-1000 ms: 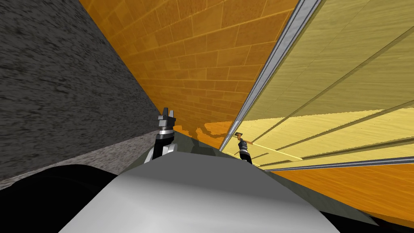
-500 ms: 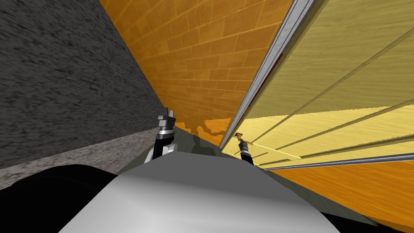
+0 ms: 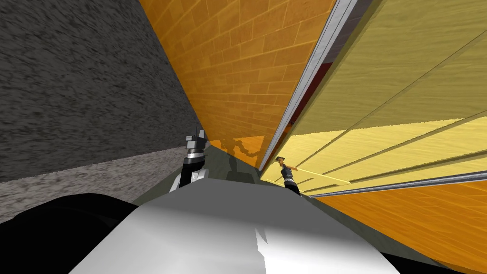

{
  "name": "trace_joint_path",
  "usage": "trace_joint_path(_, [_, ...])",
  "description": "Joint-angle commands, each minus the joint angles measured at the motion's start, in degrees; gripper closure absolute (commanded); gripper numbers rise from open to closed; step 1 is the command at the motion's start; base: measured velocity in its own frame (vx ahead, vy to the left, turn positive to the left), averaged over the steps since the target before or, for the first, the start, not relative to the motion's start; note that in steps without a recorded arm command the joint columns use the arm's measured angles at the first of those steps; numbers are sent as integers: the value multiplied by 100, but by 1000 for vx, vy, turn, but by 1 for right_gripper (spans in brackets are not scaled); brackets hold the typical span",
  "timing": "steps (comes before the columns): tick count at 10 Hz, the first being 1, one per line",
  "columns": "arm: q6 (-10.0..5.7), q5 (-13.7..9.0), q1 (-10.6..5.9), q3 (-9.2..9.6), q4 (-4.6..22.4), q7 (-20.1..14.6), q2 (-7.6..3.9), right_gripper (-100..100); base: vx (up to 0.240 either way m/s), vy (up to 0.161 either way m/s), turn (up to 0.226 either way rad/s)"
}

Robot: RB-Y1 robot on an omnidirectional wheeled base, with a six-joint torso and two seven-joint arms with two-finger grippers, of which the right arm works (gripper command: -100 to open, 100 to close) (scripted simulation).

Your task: Pull the door open

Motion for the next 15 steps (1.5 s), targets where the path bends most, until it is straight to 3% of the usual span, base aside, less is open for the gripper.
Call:
trace_joint_path(1, [0,0,0,0,0,0,0,100,-105,-18,23])
trace_joint_path(8, [-517,41,437,549,-143,-416,-415,100,-230,-56,141])
trace_joint_path(9, [-420,34,422,501,-199,-365,-386,100,-114,-18,22])
trace_joint_path(10, [-591,21,539,618,-164,-443,-459,100,-160,-31,183])
trace_joint_path(13, [-788,-2,641,725,-123,-525,-548,100,-188,-75,144])
trace_joint_path(15, [-1000,-27,751,840,-80,-613,-644,100,-182,-68,166])
